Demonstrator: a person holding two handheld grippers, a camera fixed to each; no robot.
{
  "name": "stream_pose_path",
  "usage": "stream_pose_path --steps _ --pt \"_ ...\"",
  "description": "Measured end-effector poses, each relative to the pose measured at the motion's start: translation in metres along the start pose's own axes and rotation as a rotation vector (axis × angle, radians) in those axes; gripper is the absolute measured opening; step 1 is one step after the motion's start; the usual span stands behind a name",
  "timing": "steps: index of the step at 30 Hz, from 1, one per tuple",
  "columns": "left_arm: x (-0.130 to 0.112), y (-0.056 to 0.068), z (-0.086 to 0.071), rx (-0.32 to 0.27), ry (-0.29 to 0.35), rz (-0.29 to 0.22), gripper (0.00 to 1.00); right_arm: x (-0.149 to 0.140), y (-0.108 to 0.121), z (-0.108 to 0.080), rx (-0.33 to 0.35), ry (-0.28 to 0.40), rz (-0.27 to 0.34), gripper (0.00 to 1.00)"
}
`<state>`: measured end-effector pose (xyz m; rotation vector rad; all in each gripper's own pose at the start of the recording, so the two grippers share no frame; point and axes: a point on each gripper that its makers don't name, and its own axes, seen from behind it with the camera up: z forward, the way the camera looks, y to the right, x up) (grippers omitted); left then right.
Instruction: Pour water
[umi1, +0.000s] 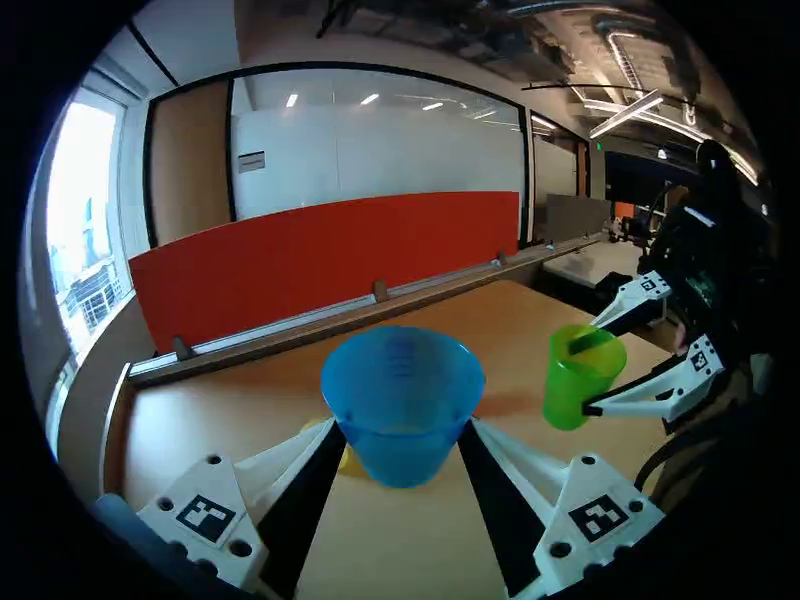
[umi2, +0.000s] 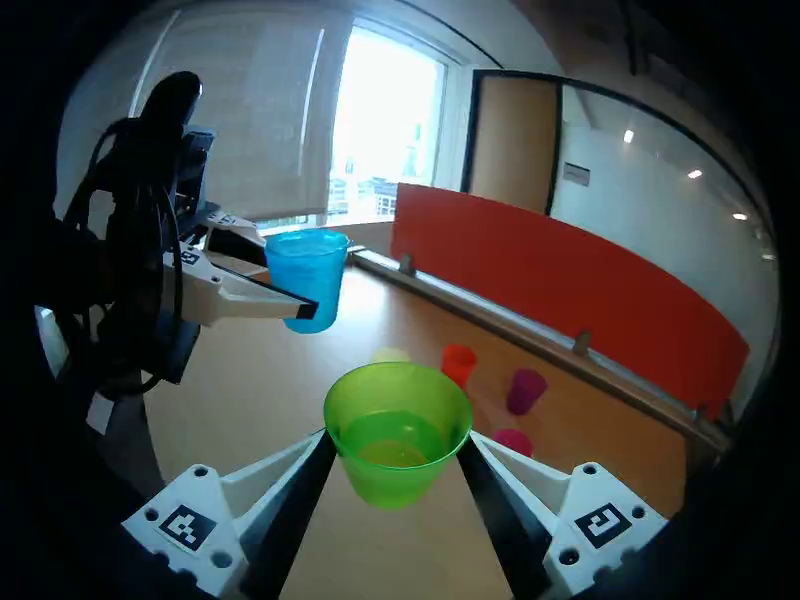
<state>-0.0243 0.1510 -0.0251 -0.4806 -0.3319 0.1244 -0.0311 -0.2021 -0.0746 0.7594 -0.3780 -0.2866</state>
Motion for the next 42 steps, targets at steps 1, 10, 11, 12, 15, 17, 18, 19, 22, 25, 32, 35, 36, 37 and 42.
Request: stream_pose_path --steps 1,10,11,12,15,17,18,19,22,25,32,35,36,37,42 --pt "-0.005 -0.002 0.0 0.007 -0.003 -0.004 0.77 -0.002 0.001 0.001 -0.004 -0.002 0.001 0.88" --pt "-0.05 -0.027 -0.002 0.089 -0.051 -0.05 0.77 -0.022 0.013 0.011 -0.043 -0.021 0.013 0.88" --pt "-0.055 -0.03 -0.003 0.098 -0.055 -0.054 0.77 -0.025 0.014 0.013 -0.047 -0.022 0.016 0.88" --pt "-0.06 -0.032 -0.003 0.105 -0.059 -0.058 0.77 -0.028 0.015 0.015 -0.05 -0.024 0.02 0.88" --pt "-0.076 -0.036 -0.003 0.121 -0.076 -0.067 0.77 -0.037 0.019 0.02 -0.064 -0.032 0.032 0.88" --pt "-0.087 -0.037 -0.001 0.125 -0.088 -0.07 0.77 -0.044 0.022 0.023 -0.075 -0.038 0.038 0.88" --pt "-0.092 -0.036 0.0 0.124 -0.093 -0.071 0.77 -0.047 0.023 0.025 -0.079 -0.04 0.04 0.88" --pt "-0.096 -0.035 0.002 0.121 -0.096 -0.071 0.77 -0.05 0.024 0.027 -0.082 -0.042 0.04 0.88" --pt "-0.11 -0.031 0.007 0.109 -0.108 -0.073 0.77 -0.061 0.026 0.032 -0.09 -0.049 0.043 0.88" --pt "-0.122 -0.028 0.014 0.101 -0.12 -0.072 0.77 -0.073 0.029 0.038 -0.098 -0.056 0.049 0.88" --pt "-0.146 -0.025 0.033 0.089 -0.146 -0.069 0.77 -0.1 0.032 0.052 -0.102 -0.075 0.067 0.88" --pt "-0.153 -0.023 0.042 0.08 -0.152 -0.069 0.77 -0.112 0.032 0.06 -0.101 -0.087 0.071 0.88" --pt "-0.155 -0.022 0.046 0.077 -0.153 -0.069 0.77 -0.115 0.032 0.062 -0.101 -0.09 0.073 0.88" --pt "-0.157 -0.022 0.049 0.075 -0.154 -0.072 0.77 -0.117 0.032 0.065 -0.099 -0.092 0.076 0.88" --pt "-0.168 -0.019 0.065 0.062 -0.161 -0.087 0.78 -0.127 0.031 0.078 -0.087 -0.094 0.085 0.88"
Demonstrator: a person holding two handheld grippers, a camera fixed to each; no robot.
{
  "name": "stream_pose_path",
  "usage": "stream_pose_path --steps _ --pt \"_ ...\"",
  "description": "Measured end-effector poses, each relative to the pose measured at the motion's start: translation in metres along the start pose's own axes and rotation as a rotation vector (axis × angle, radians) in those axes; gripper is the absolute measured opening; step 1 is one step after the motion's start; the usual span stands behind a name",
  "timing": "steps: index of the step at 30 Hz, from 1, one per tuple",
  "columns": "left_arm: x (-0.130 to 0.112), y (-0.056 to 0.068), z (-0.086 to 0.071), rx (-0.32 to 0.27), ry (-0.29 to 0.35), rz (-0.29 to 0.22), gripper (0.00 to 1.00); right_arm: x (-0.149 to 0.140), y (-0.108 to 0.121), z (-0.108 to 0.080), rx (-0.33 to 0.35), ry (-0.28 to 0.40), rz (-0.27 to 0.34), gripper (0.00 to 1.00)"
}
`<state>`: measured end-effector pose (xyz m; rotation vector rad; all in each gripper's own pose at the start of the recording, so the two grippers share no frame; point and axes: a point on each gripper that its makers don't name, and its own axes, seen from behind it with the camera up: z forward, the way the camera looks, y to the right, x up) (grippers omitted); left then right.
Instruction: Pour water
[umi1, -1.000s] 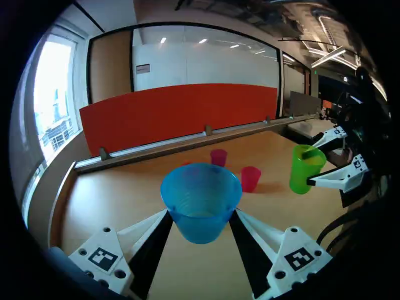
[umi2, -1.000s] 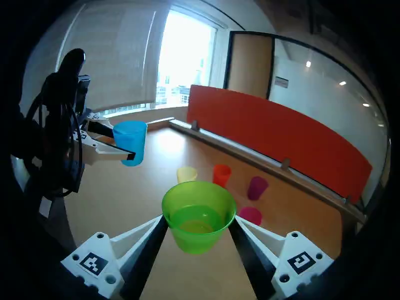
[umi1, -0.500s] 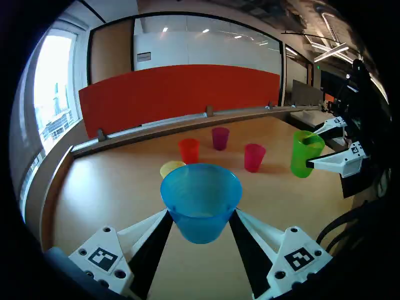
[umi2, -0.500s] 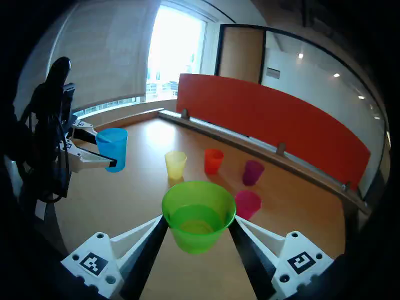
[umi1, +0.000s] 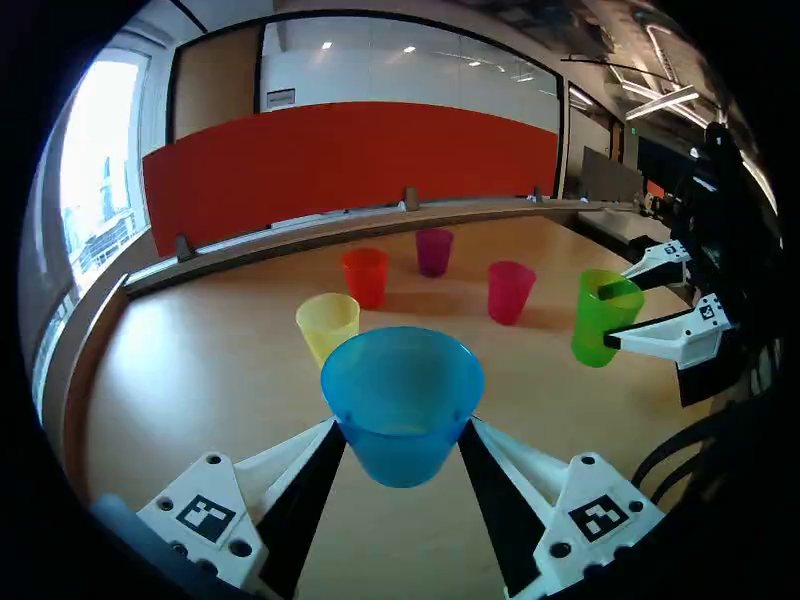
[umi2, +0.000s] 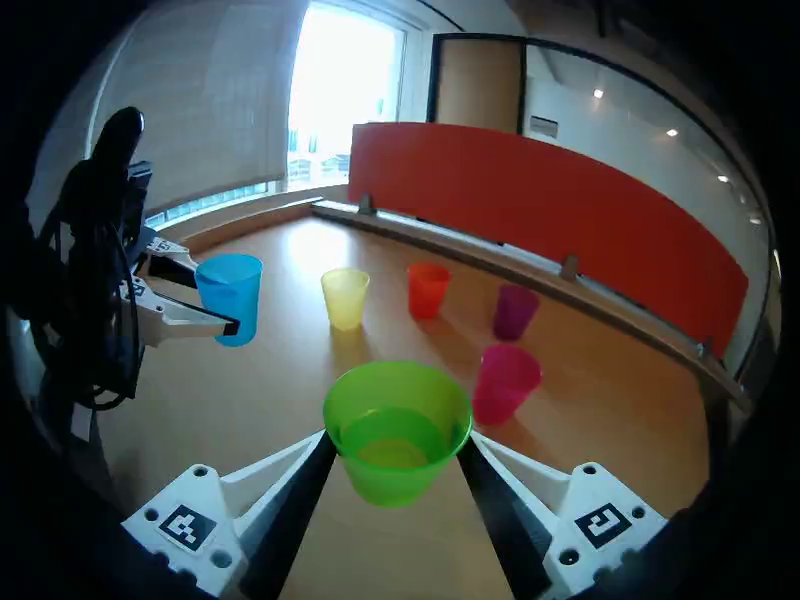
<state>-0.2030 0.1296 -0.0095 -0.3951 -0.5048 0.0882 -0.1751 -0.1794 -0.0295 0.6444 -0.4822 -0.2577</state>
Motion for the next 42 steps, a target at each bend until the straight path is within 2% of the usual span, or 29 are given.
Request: stream_pose_path --steps 8,23,36,42 --pt "-0.018 0.004 0.022 -0.021 -0.038 -0.003 0.77 -0.012 -0.002 0.022 0.017 -0.014 -0.007 0.88" --pt "-0.037 0.007 0.052 -0.047 -0.086 -0.029 0.78 -0.027 -0.01 0.053 0.052 -0.045 -0.028 0.88" --pt "-0.047 0.005 0.07 -0.052 -0.105 -0.033 0.78 -0.03 -0.01 0.065 0.061 -0.059 -0.026 0.88" --pt "-0.05 0.005 0.073 -0.052 -0.115 -0.015 0.78 -0.029 -0.012 0.067 0.067 -0.061 -0.026 0.88"
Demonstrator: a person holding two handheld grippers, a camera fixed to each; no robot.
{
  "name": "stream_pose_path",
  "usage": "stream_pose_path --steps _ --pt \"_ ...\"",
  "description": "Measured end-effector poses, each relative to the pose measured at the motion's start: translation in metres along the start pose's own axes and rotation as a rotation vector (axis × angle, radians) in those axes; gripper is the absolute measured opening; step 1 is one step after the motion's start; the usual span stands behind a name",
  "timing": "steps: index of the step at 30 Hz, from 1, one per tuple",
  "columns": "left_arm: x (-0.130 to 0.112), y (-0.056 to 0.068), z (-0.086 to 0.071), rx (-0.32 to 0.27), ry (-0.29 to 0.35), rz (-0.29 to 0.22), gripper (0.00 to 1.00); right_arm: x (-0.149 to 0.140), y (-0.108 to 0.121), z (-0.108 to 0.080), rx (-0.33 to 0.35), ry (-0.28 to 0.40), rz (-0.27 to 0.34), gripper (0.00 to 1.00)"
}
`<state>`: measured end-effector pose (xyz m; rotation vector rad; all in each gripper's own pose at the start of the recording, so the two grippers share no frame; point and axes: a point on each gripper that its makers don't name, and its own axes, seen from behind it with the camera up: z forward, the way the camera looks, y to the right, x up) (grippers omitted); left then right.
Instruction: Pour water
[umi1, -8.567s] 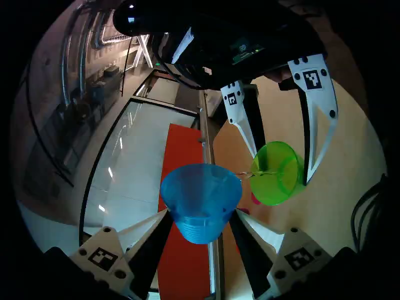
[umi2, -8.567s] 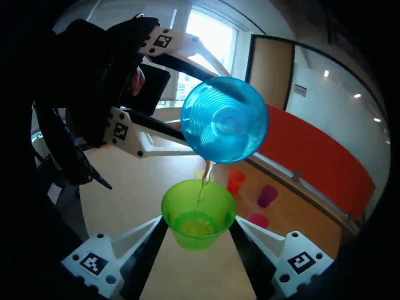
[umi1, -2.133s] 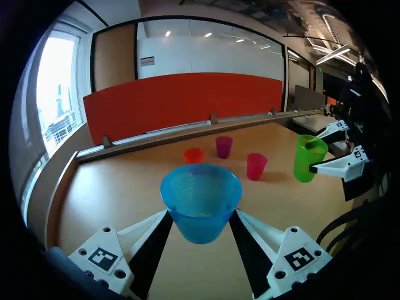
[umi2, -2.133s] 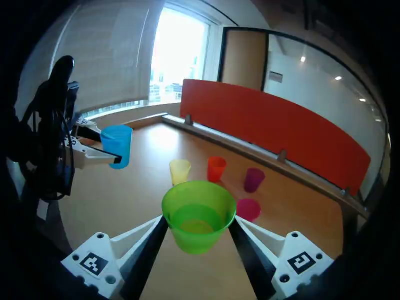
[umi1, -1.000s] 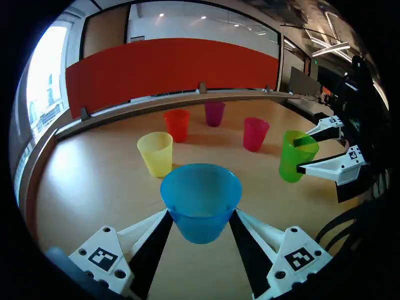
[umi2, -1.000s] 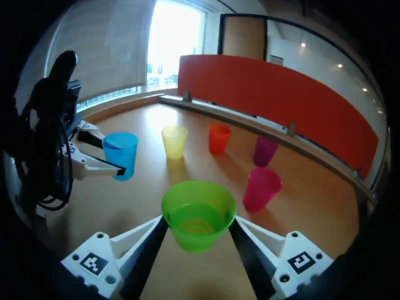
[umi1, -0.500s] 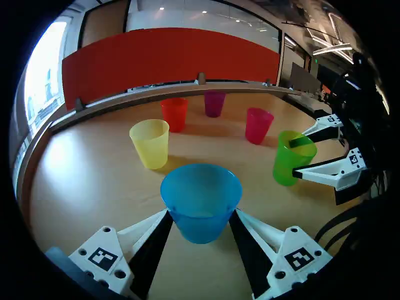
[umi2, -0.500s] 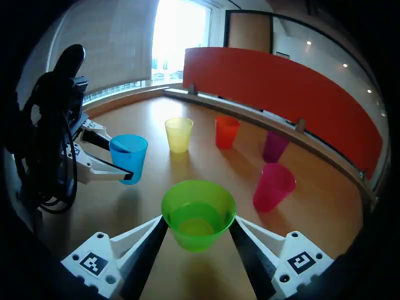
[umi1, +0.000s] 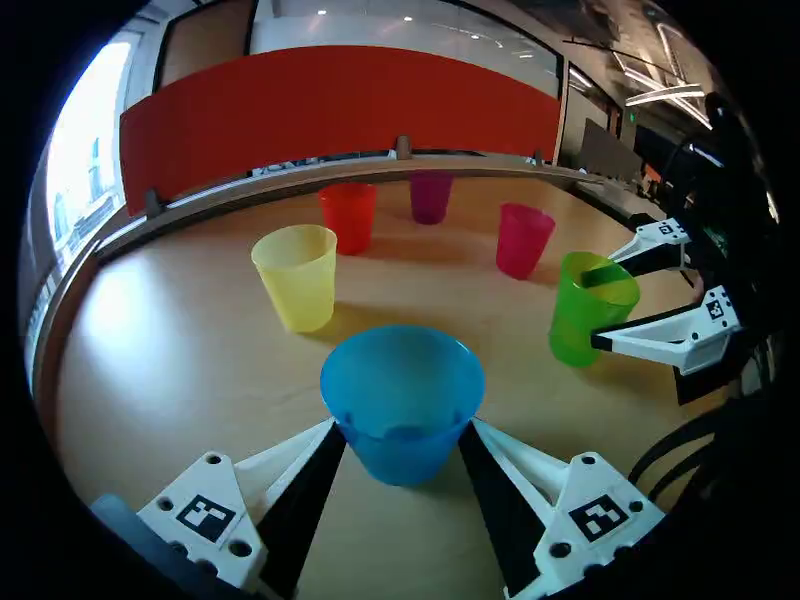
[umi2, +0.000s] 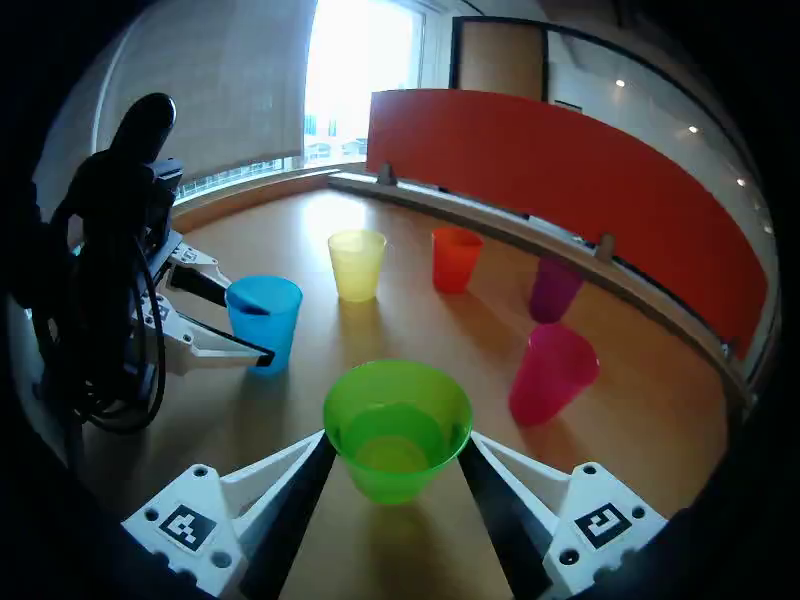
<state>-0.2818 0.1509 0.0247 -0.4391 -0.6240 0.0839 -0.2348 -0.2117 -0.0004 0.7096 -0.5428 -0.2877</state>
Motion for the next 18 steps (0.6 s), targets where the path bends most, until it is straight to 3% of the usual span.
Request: stream_pose_path --steps 9,12,18 --pt "-0.013 -0.004 0.002 0.03 -0.054 0.039 0.8 -0.004 -0.004 0.002 0.009 -0.015 -0.001 0.88" --pt "-0.013 -0.004 0.0 0.03 -0.053 0.029 0.89 -0.005 -0.004 0.003 0.011 -0.019 -0.001 0.88" --pt "-0.011 -0.007 -0.006 0.034 -0.052 0.007 0.92 -0.009 -0.004 0.005 0.013 -0.03 -0.005 0.88"
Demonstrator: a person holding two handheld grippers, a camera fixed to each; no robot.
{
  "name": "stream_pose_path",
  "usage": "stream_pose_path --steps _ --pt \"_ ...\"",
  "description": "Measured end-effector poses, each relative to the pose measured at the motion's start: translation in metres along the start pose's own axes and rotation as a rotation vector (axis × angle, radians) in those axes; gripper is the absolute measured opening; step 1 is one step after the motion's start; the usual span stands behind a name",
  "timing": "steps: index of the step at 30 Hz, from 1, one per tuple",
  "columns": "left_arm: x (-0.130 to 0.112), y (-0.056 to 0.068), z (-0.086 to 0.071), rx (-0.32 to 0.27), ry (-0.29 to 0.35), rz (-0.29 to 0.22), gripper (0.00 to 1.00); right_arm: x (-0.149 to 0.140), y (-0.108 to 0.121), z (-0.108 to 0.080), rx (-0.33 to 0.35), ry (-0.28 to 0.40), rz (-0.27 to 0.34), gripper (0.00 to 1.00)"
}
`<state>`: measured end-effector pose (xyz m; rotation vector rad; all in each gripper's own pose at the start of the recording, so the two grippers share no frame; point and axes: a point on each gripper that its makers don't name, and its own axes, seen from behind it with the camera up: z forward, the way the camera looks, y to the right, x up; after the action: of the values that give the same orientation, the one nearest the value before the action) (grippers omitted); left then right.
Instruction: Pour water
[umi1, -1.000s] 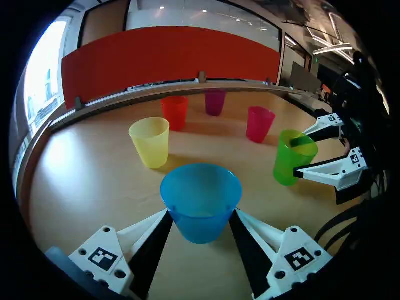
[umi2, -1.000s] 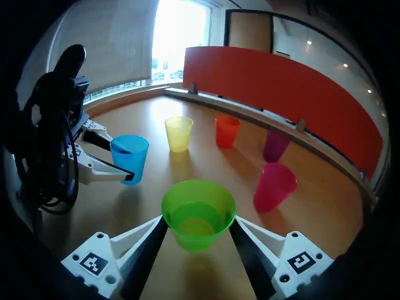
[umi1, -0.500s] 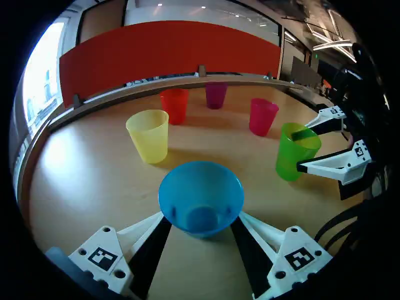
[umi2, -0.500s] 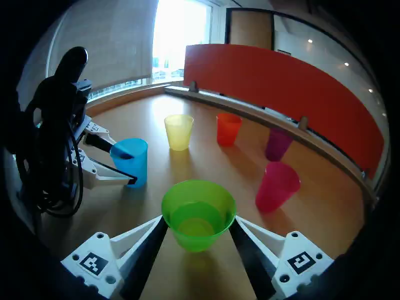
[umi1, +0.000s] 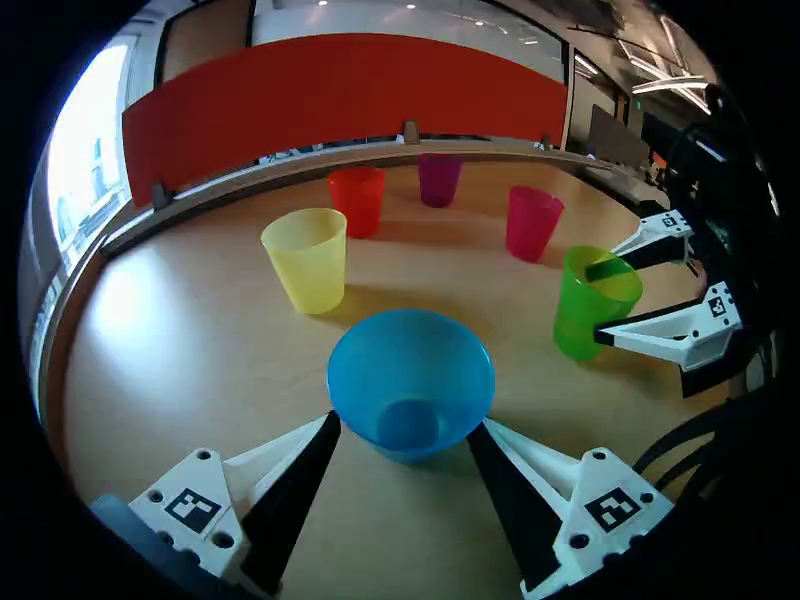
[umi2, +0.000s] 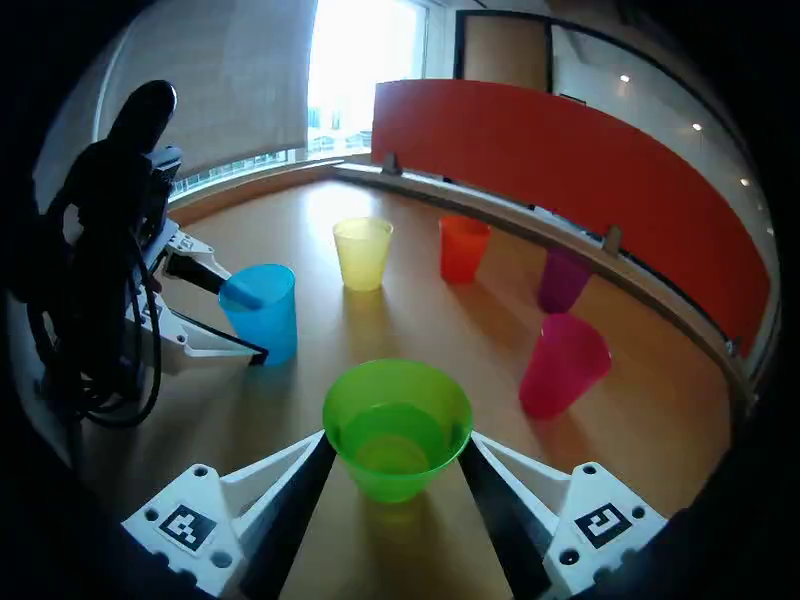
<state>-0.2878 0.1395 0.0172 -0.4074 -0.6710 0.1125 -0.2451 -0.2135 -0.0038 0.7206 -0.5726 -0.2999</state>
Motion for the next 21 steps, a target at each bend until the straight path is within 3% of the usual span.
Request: stream_pose_path --steps 12,21 --pt "-0.006 -0.004 -0.021 0.025 -0.003 0.002 0.92 -0.007 0.0 0.003 0.001 -0.015 0.001 0.88" --pt "-0.01 0.0 -0.036 0.023 0.001 -0.039 0.92 -0.013 0.0 -0.001 -0.009 -0.024 0.004 0.88"
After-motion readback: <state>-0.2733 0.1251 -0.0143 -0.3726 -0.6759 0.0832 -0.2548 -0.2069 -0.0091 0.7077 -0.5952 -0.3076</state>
